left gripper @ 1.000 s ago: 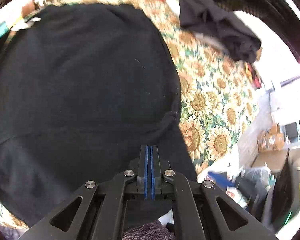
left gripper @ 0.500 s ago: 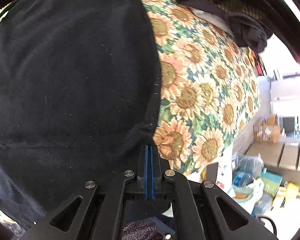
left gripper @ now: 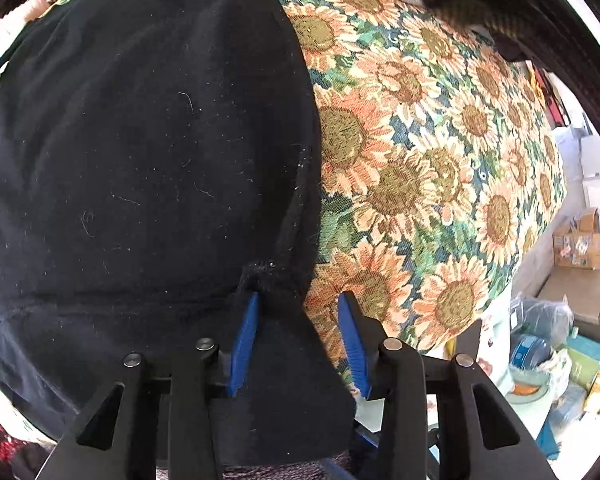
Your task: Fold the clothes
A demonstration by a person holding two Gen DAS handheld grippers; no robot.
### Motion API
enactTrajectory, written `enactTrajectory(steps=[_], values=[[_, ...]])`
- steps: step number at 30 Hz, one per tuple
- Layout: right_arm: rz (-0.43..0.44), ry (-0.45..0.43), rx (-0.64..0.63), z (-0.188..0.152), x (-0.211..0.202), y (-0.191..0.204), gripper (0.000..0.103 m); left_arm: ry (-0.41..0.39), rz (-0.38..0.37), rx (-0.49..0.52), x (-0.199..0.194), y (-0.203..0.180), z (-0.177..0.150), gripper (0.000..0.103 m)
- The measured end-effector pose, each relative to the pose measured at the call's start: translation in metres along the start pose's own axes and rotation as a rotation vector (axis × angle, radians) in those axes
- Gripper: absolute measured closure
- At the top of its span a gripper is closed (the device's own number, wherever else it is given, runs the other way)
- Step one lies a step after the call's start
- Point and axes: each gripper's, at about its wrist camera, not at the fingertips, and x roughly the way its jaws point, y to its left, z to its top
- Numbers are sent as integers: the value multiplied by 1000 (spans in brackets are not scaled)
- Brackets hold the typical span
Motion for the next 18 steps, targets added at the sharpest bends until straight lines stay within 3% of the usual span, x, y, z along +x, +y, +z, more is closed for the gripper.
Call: enactTrajectory(steps=[2, 3, 4, 6, 7, 11, 14, 17, 18], values=[[12, 1, -14, 0, -1, 1, 89, 10, 11, 19, 1, -4, 2, 62], [18, 3, -19, -1, -1, 1, 92, -1, 29, 17, -1, -5, 4, 70], [17, 5, -28, -1, -2, 2, 93, -13, 47, 15, -2, -7, 5, 97], [13, 19, -48, -3, -2, 6, 95, -35, 52, 5, -4, -7, 8, 97], [4, 29, -60, -6, 0, 8, 101, -44, 37, -4, -4, -6, 9, 97], [53, 116, -63, -37, 18, 18, 102, -70, -10, -4, -8, 0, 7, 97], [33, 86, -21, -39, 15, 11, 101, -79, -11, 9, -10, 0, 4, 97], [-31, -41, -12, -20, -10, 7, 82, -72, -13, 13, -12, -1, 3, 97], [-51, -76, -31, -14, -18, 9, 51, -68, -15, 16, -12, -1, 2, 97]])
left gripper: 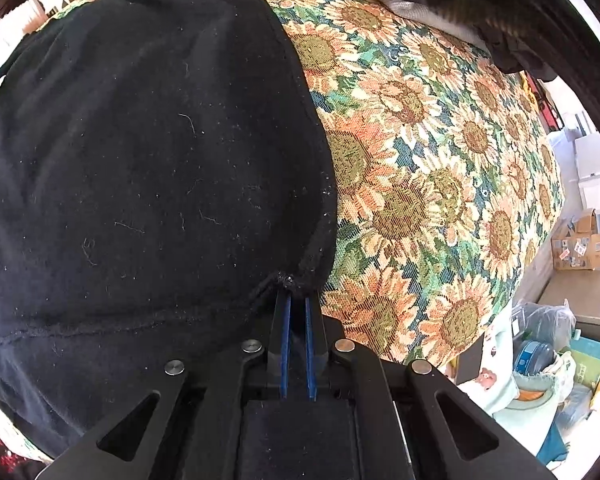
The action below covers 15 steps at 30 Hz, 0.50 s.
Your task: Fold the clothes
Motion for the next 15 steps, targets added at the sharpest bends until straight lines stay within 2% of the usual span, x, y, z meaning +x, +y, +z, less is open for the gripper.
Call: enactTrajectory(steps=[1, 6, 9, 11, 13, 15], values=[[-13, -21, -20, 6, -5, 2, 43, 6, -5, 5, -1, 0, 0, 97], [-43, 52, -54, 20, 24, 8, 53, 35, -32, 29, -7, 3, -1, 97], [-11, 83, -23, 21, 42, 6, 65, 33, -36, 33, -11, 3, -4, 97], [-4, 55, -33, 20, 38, 9, 88, 24, -50, 40, -15, 2, -5, 97], [28, 36, -20, 18, 31, 7, 92, 8, -66, 76, -19, 1, -9, 97], [32, 63, 5, 12, 34, -2, 94, 34, -93, 46, -11, 7, -7, 97]])
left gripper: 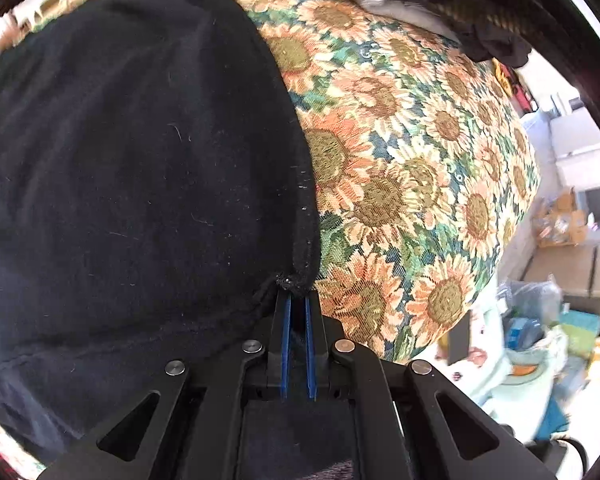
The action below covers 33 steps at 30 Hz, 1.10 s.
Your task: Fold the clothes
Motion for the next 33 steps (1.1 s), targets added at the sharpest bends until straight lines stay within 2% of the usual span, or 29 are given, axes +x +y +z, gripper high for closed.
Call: enactTrajectory(steps=[3, 5, 6, 8, 9, 11, 13, 14, 15, 16, 17, 18, 19, 20, 22, 23, 24, 26, 29, 33], values=[[-11, 48, 6, -12, 9, -3, 96, -5, 1, 13, 1, -1, -3, 97], [-5, 27, 26, -11, 9, -2, 96, -10, 6, 24, -3, -6, -4, 97], [-1, 13, 45, -10, 9, -2, 92, -23, -15, 26, -9, -6, -7, 97], [-17, 5, 60, -9, 4, -1, 67, -70, -84, 45, -27, -5, -18, 90], [-28, 5, 63, -9, 0, 0, 51, -95, -138, 59, -39, -2, -26, 85], [-23, -22, 63, -9, -14, -3, 53, -162, -258, 78, -66, 10, -48, 69], [-21, -67, 81, -5, -29, -10, 53, -286, -266, 46, -96, 29, -70, 38], [-29, -94, 92, 0, -35, -14, 52, -349, -268, 29, -111, 39, -82, 35], [-39, -118, 97, 6, -38, -16, 57, -413, -220, 7, -118, 50, -93, 35], [-49, -137, 95, 12, -38, -16, 61, -474, -139, -22, -130, 76, -95, 39], [-50, -151, 92, 19, -38, -15, 62, -534, 4, -66, -135, 92, -109, 51], [-43, -160, 89, 26, -35, -14, 71, -549, 104, -100, -145, 136, -109, 88], [-29, -164, 84, 33, -31, -12, 77, -546, 137, -134, -132, 139, -96, 102], [-9, -162, 76, 40, -25, -7, 77, -535, 122, -183, -123, 168, -97, 102], [22, -151, 53, 49, -9, 5, 79, -519, 88, -253, -104, 198, -111, 102], [27, -136, 44, 52, -1, 10, 79, -508, 102, -291, -89, 217, -126, 102], [32, -122, 35, 55, 8, 16, 79, -503, 111, -320, -42, 209, -126, 102], [34, -88, 30, 52, 20, 20, 79, -493, 84, -363, -20, 221, -146, 102], [-14, -59, 16, 40, 34, 22, 81, -502, 26, -401, -5, 234, -160, 102], [-63, -43, 31, 37, 37, 24, 80, -562, -55, -438, -4, 247, -170, 102]])
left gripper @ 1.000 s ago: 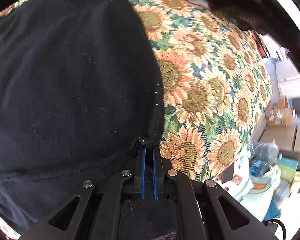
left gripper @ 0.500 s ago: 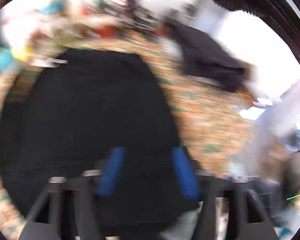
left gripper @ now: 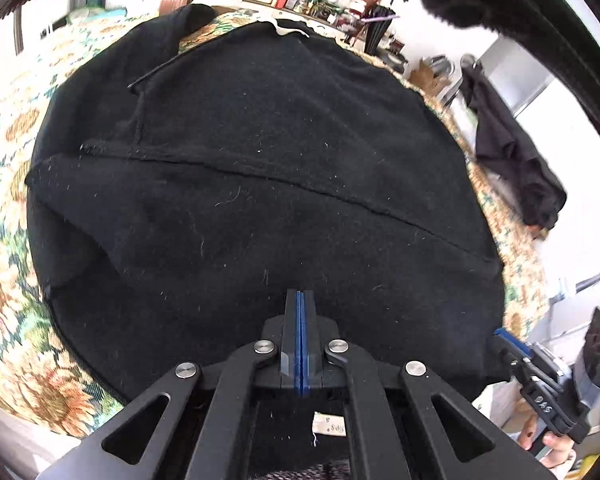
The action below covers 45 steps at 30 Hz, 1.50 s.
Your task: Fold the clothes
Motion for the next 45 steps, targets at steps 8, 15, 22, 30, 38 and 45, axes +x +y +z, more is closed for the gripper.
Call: enactTrajectory(steps=[8, 15, 22, 30, 38, 45], values=[[-5, -2, -13, 17, -20, 11, 63, -231, -40, -382, -95, 125, 40, 66], [29, 36, -14, 37, 7, 26, 61, -212, 38, -487, -86, 191, 81, 52], [103, 29, -122, 102, 43, 79, 56, -201, 65, -470, -62, 204, 114, 52], [272, 20, -283, 213, 120, 184, 48, -159, 108, -433, -24, 209, 159, 52], [278, 82, -324, 288, 219, 254, 37, -226, 51, -433, -20, 215, 150, 97], [280, 129, -302, 302, 262, 276, 34, -320, 37, -405, -57, 212, 137, 97]])
